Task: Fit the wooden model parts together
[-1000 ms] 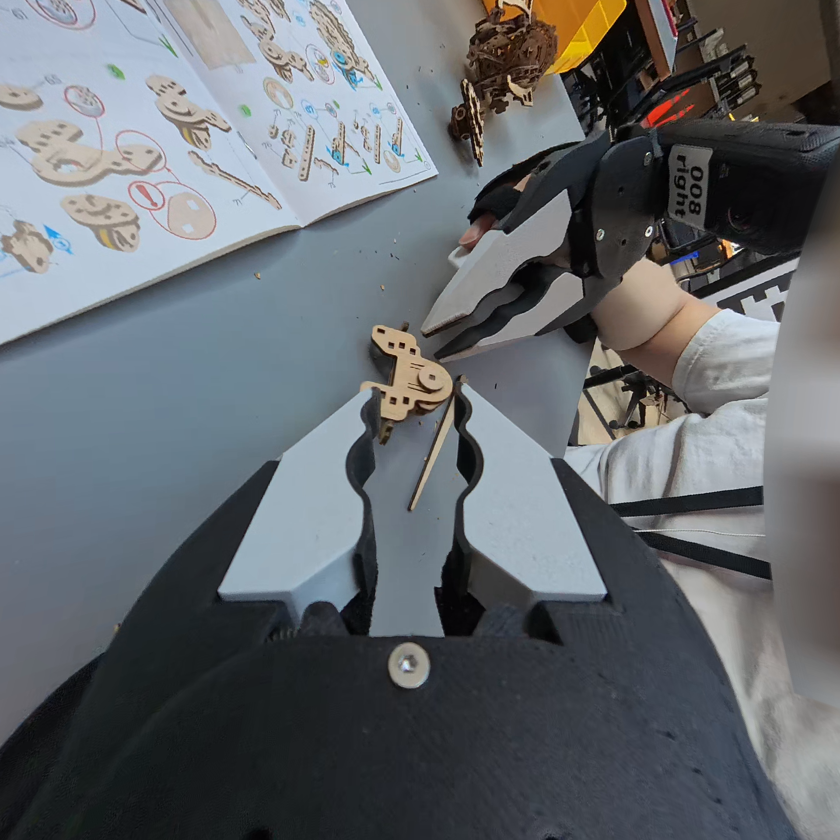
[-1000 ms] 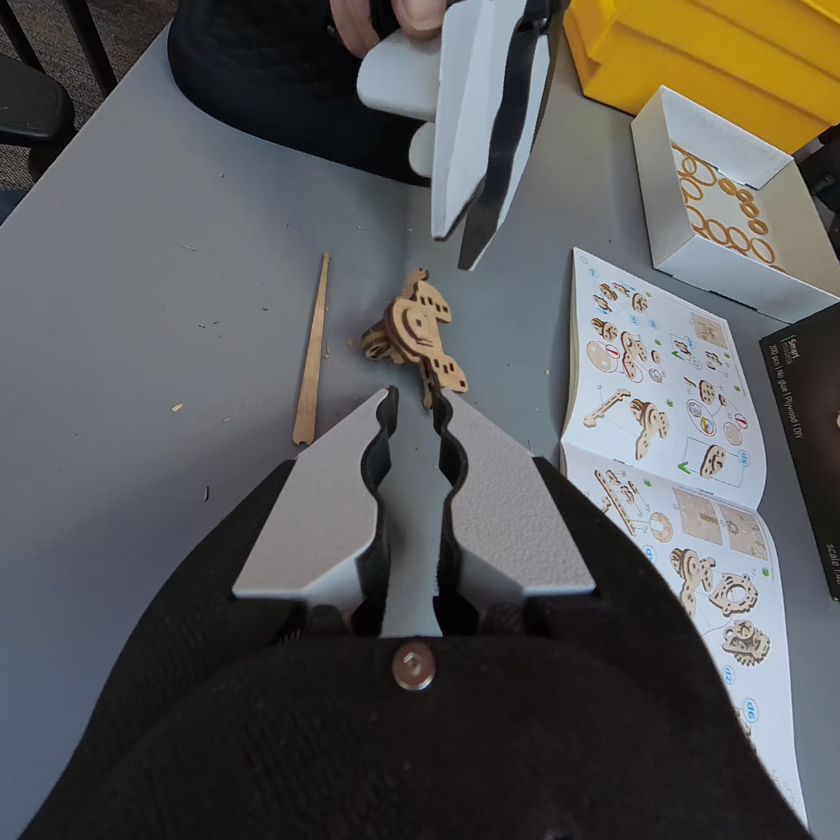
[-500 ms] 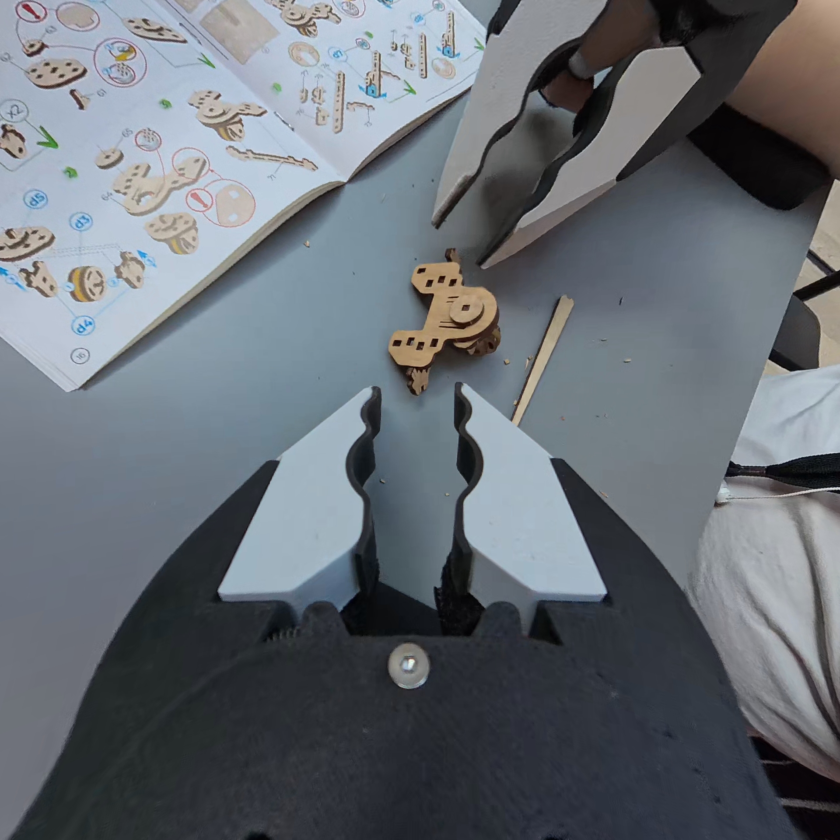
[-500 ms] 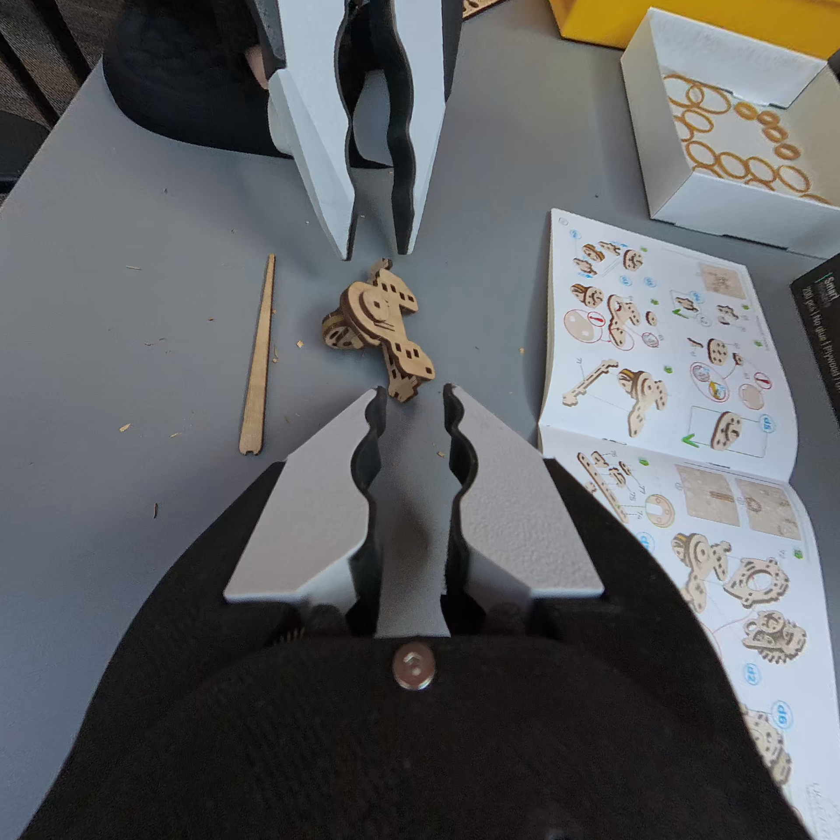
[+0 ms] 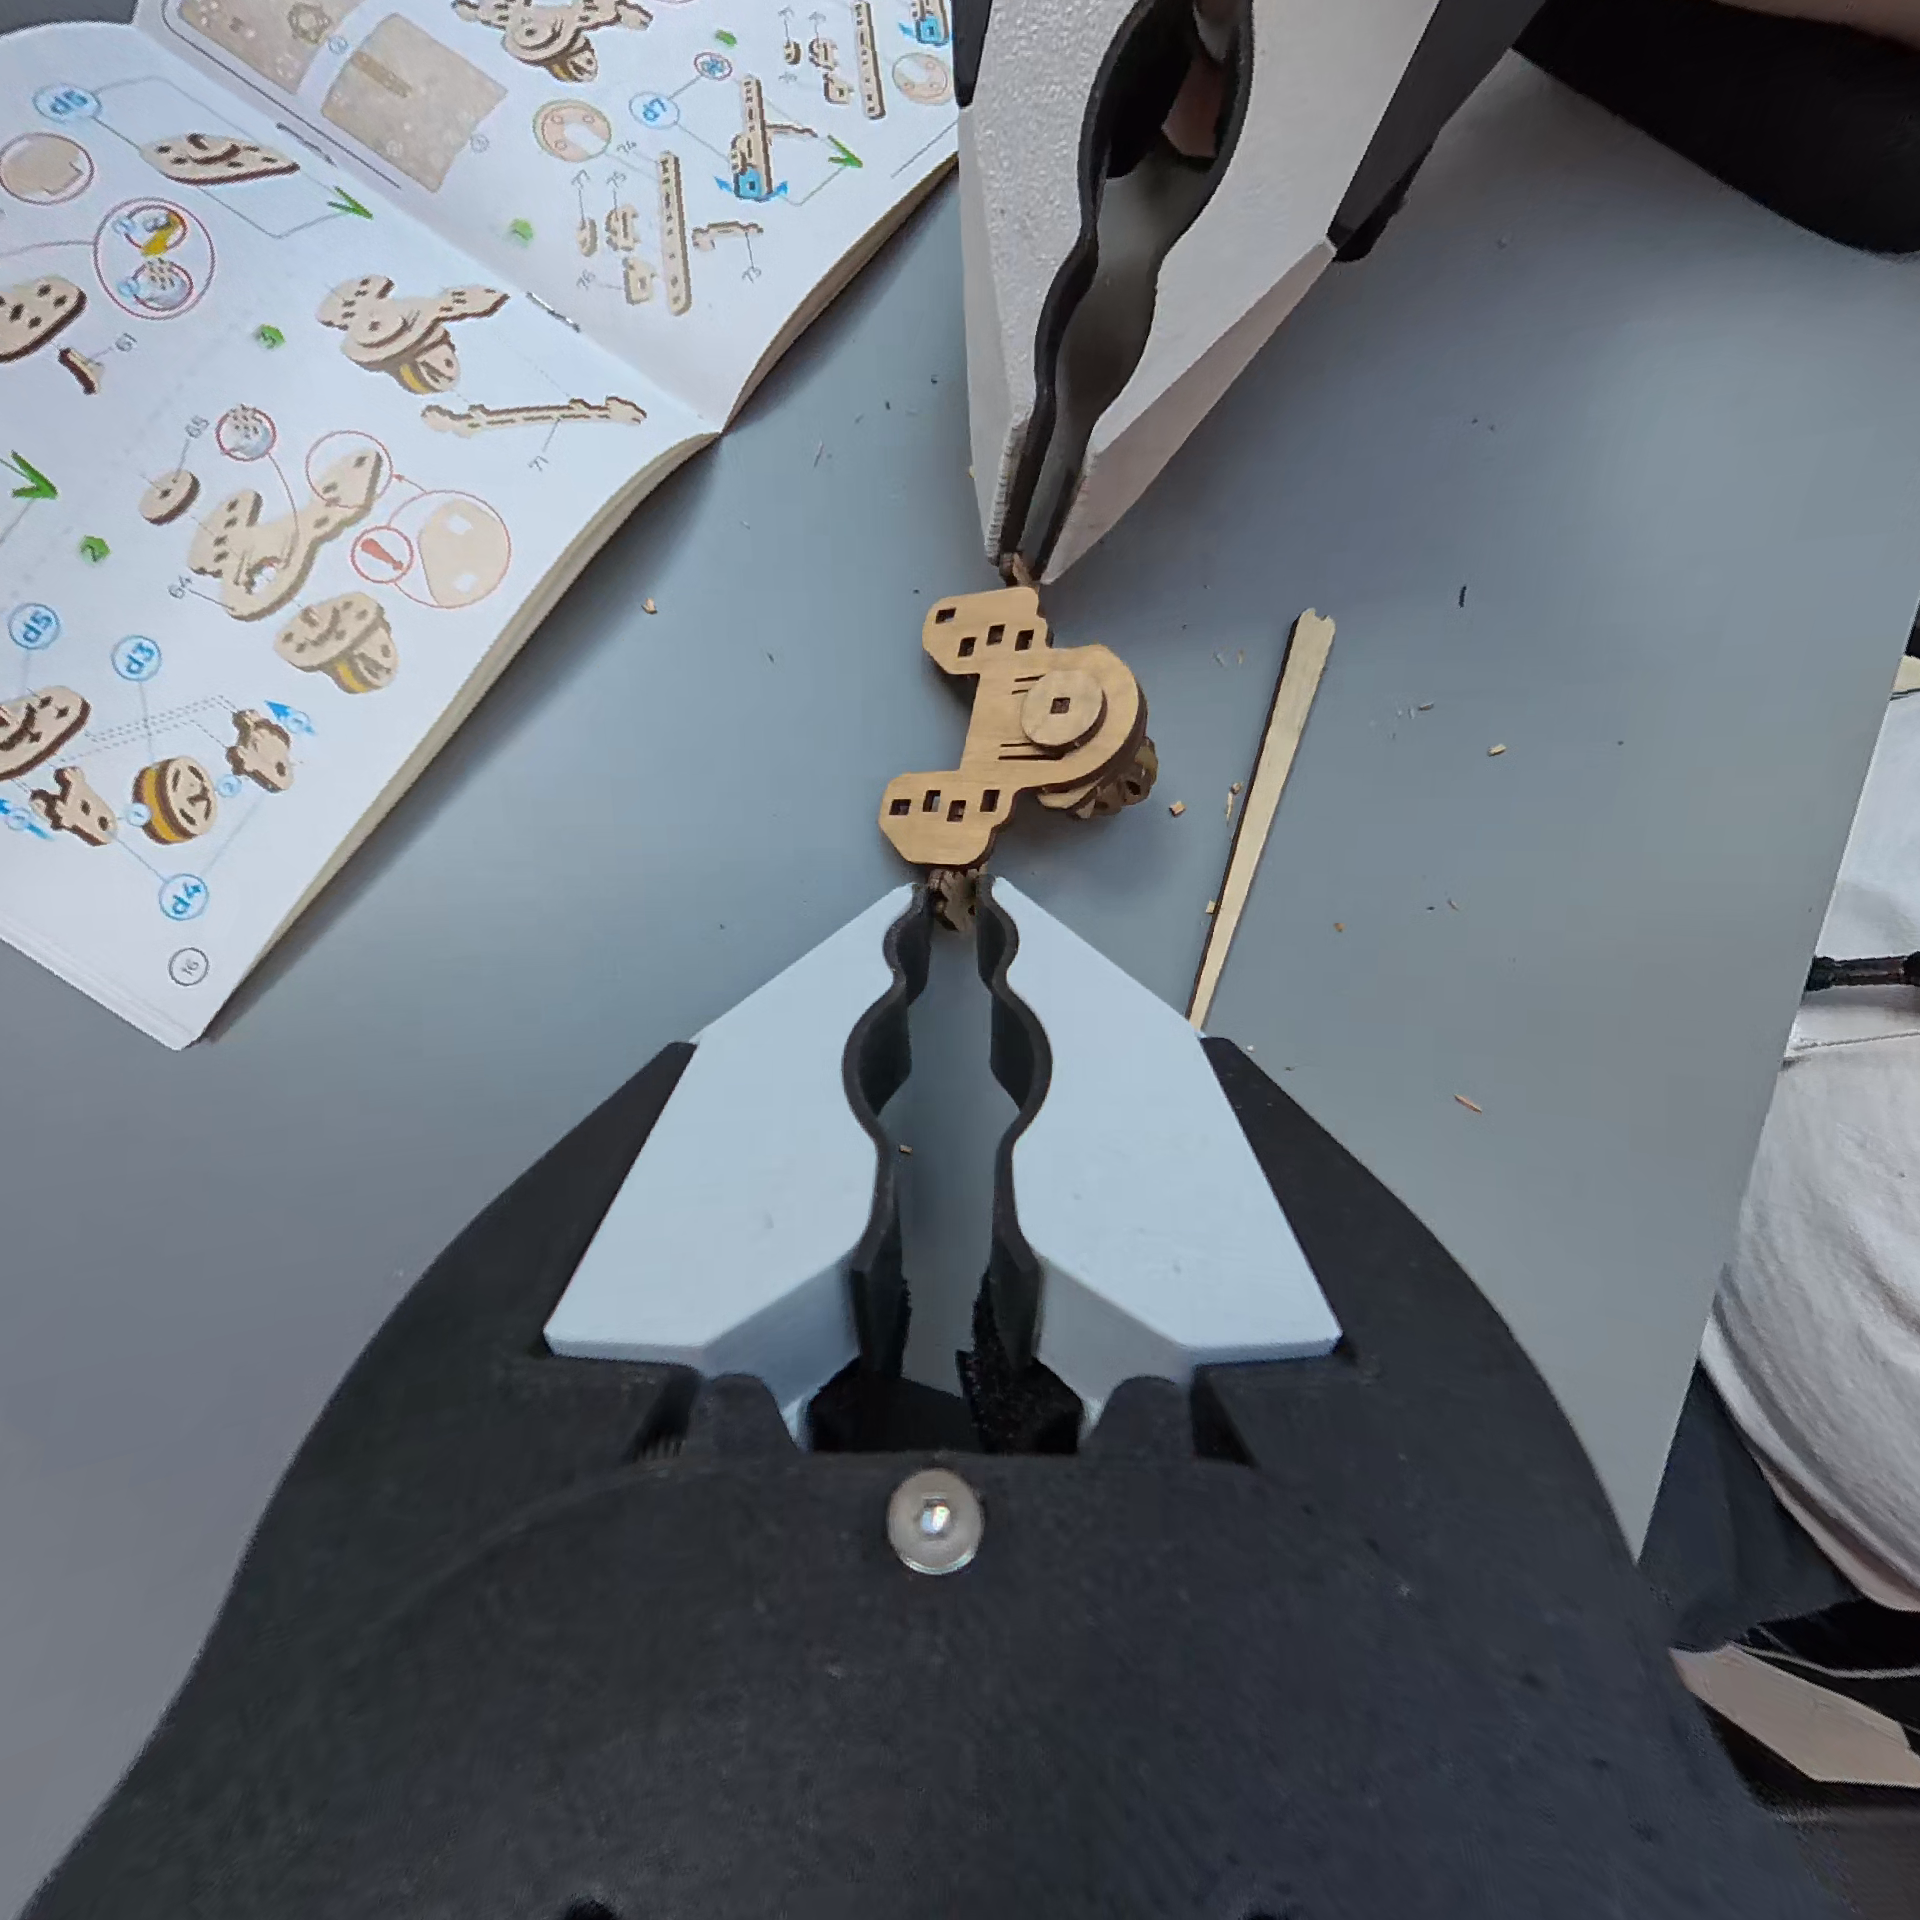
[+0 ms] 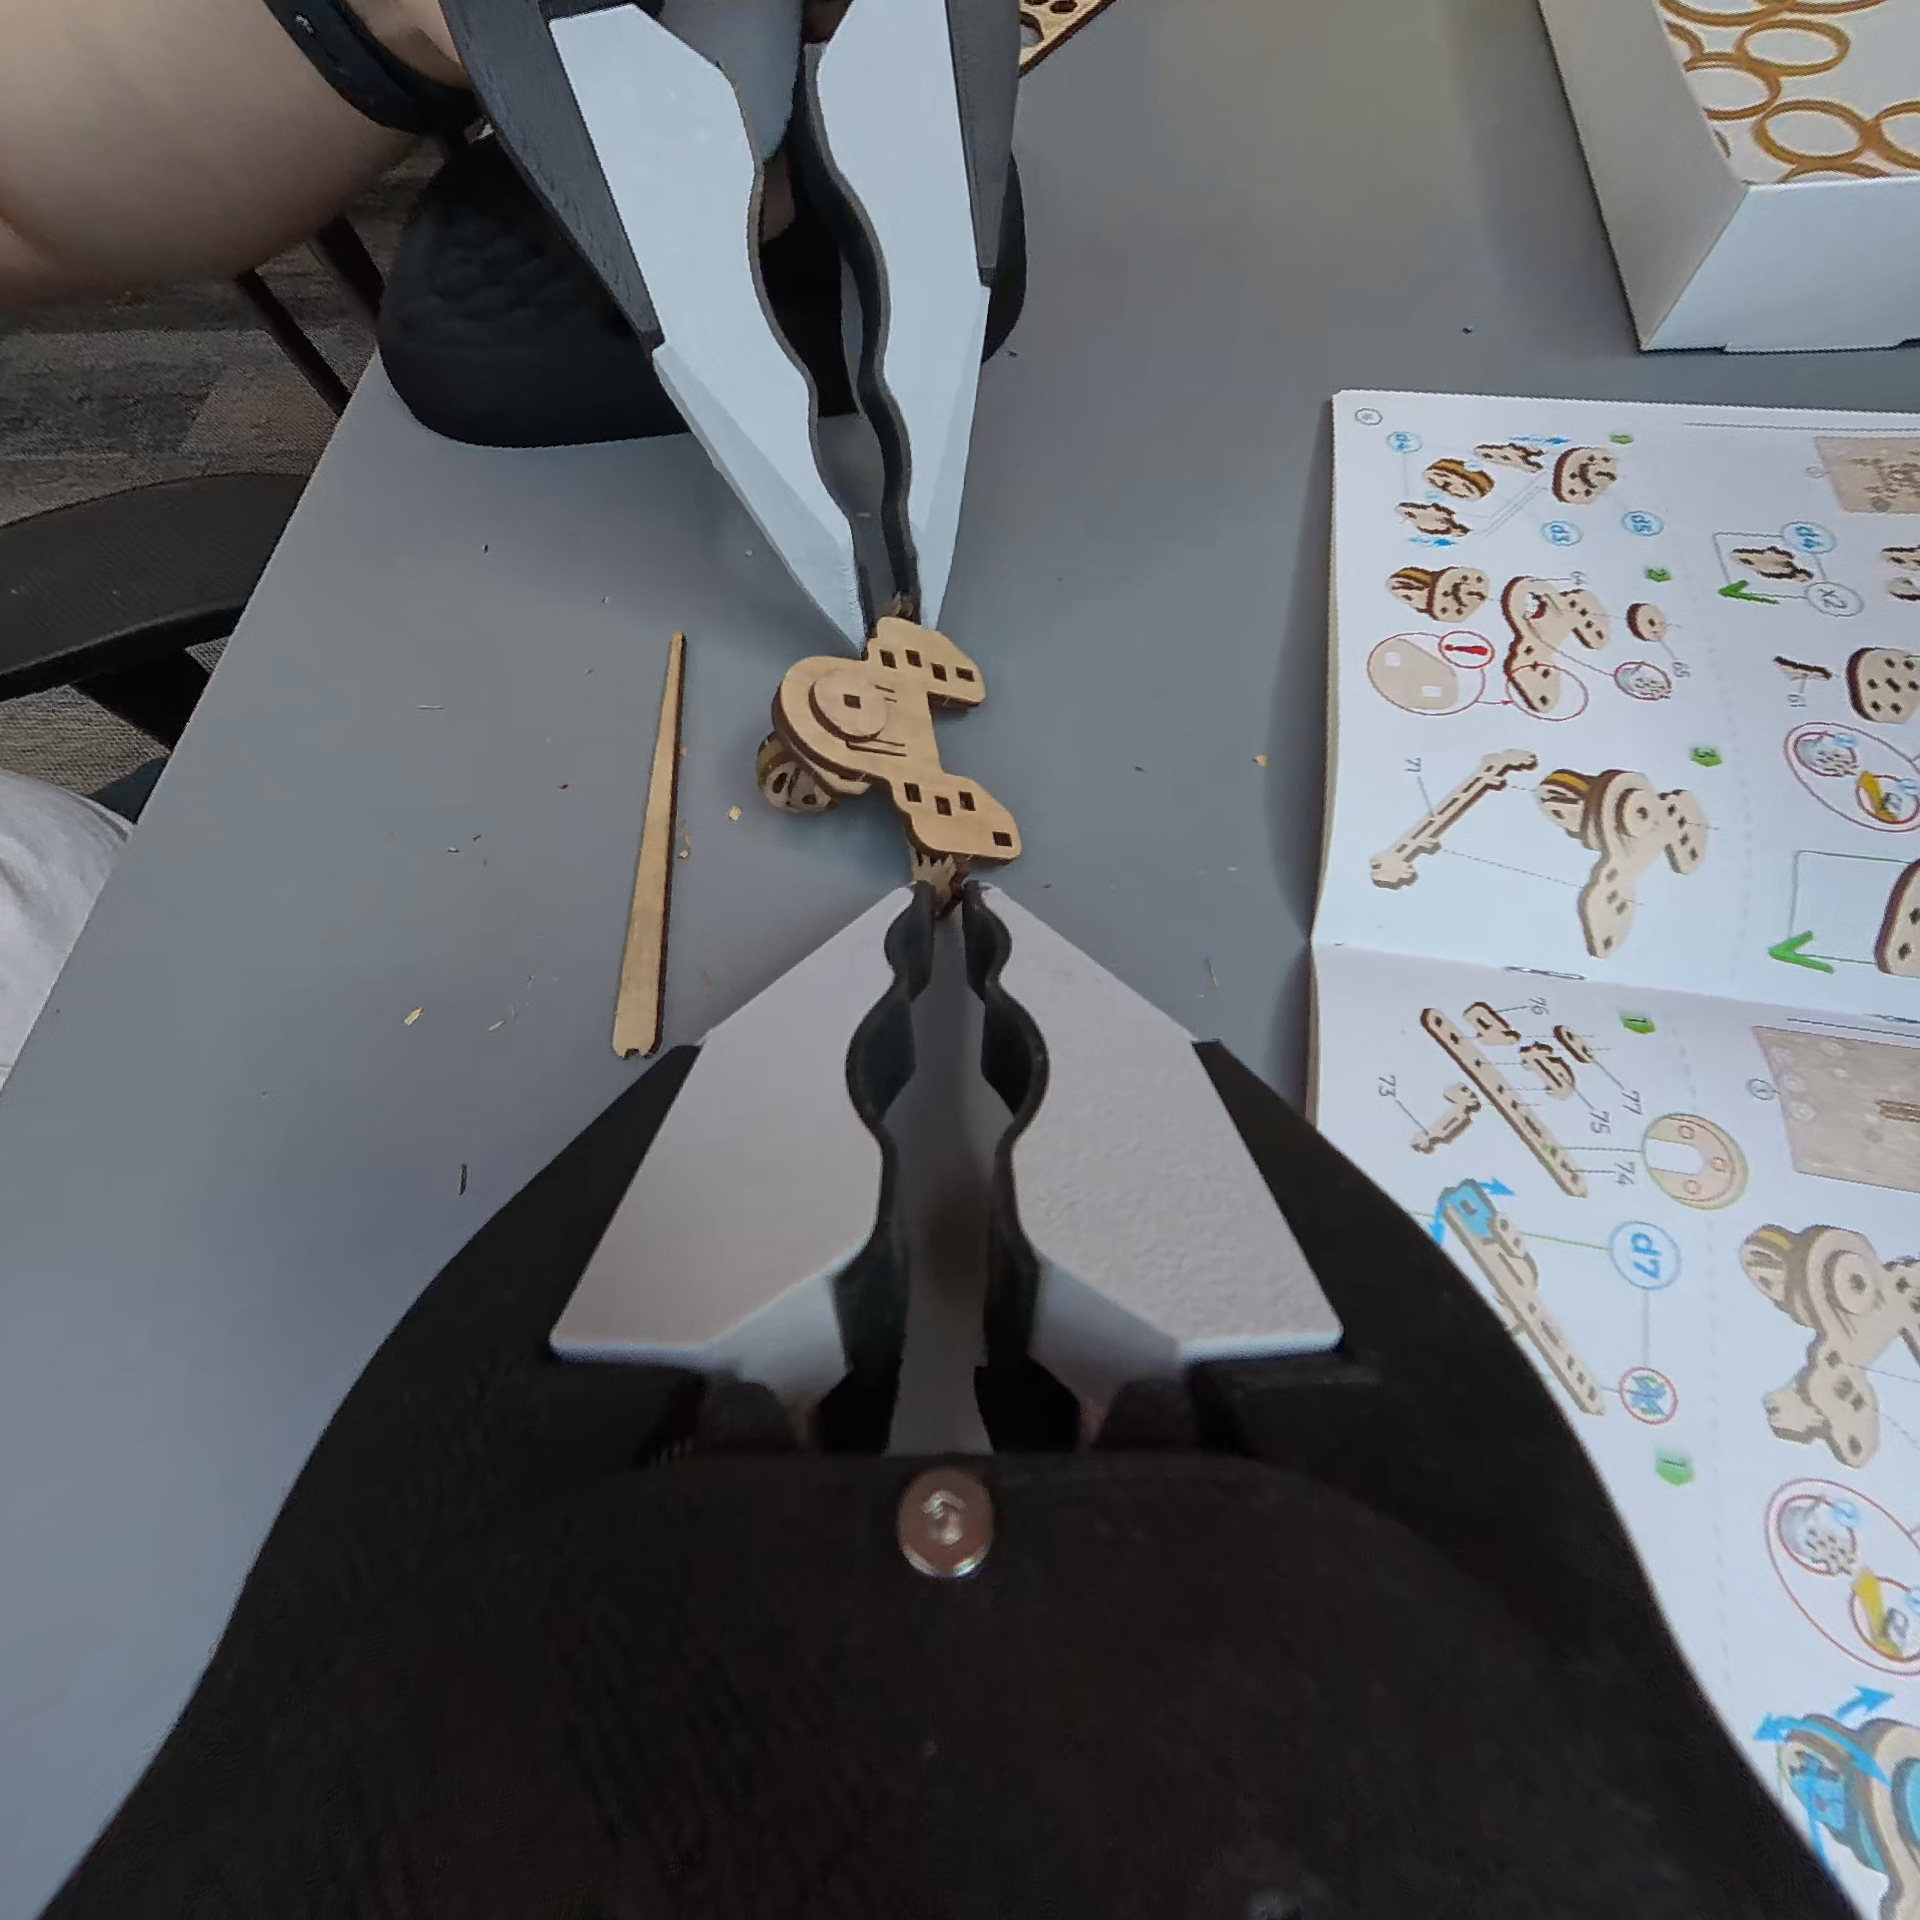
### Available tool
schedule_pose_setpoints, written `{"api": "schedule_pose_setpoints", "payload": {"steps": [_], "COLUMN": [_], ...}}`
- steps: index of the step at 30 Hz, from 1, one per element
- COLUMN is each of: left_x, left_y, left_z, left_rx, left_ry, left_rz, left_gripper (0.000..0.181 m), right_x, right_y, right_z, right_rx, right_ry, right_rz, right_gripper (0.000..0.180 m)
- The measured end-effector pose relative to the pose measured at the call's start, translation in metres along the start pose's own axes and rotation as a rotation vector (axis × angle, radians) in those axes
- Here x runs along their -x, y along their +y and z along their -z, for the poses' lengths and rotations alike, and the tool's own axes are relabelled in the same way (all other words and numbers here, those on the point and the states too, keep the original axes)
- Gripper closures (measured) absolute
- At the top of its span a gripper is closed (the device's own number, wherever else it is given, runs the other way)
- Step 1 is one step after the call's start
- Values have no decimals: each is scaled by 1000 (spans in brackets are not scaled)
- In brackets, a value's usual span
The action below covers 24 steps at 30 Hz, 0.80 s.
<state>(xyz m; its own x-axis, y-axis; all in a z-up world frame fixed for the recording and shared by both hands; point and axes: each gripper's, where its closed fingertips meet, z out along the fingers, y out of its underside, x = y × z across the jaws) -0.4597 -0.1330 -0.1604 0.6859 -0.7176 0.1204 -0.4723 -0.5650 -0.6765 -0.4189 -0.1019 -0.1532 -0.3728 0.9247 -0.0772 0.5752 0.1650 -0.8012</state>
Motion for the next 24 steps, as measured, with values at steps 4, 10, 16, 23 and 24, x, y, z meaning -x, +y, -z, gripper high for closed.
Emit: {"api": "schedule_pose_setpoints", "payload": {"steps": [4, 10, 16, 23, 24], "left_x": [-7, -12, -11, -15, -16], "left_y": [-1, -1, -7, -9, -10], "left_z": [1, 1, 2, 1, 1], "left_rx": [-14, -22, -41, -47, -52], "left_ry": [16, 15, -55, -36, -28], "left_rz": [-53, -112, -239, -287, -291], "left_gripper": [175, 179, 180, 180, 180], "right_x": [4, 8, 11, 16, 16], "right_y": [-2, -4, -7, -4, -2], "right_z": [3, 5, 8, 7, 7], "right_rx": [-20, -33, -51, -34, -23], "right_ry": [15, 83, 85, 68, 68], "right_rz": [87, 274, 287, 271, 258], "right_gripper": [176, 176, 176, 174, 174]}}
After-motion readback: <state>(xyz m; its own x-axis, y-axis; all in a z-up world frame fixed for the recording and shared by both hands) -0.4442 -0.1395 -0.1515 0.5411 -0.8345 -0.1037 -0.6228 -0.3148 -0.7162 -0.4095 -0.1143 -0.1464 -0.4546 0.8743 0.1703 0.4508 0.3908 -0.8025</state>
